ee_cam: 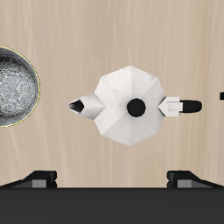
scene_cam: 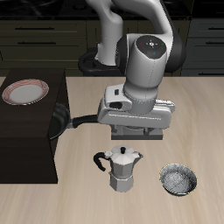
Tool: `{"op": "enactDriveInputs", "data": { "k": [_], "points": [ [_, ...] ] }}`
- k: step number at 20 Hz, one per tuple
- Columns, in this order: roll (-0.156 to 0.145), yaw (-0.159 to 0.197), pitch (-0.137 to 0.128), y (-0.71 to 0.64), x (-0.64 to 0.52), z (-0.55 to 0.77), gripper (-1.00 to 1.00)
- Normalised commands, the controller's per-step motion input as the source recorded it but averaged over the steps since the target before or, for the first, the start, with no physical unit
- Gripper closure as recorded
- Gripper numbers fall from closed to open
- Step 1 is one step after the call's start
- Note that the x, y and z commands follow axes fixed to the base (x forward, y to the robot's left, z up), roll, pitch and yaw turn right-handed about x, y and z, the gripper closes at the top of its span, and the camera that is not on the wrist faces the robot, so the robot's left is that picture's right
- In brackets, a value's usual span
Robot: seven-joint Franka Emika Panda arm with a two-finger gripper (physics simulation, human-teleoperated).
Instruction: Place the moka pot on the stove
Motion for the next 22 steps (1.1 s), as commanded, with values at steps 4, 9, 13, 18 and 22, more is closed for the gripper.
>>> {"op": "enactDriveInputs", "data": {
  "k": [4, 9, 13, 18, 22],
  "points": [
    [-0.022, -0.012, -0.012, -0.16, 0.09, -0.02, -1.0],
    [-0.003, -0.018, 0.006, -0.14, 0.08, -0.05, -1.0],
    [0.02, 0.002, 0.0, -0.03, 0.0, -0.05, -1.0],
    [0.02, 0.016, -0.004, 0.02, 0.0, -0.07, -1.0],
    [0.018, 0.016, -0.002, -0.03, 0.06, -0.08, -1.0]
  ]
}}
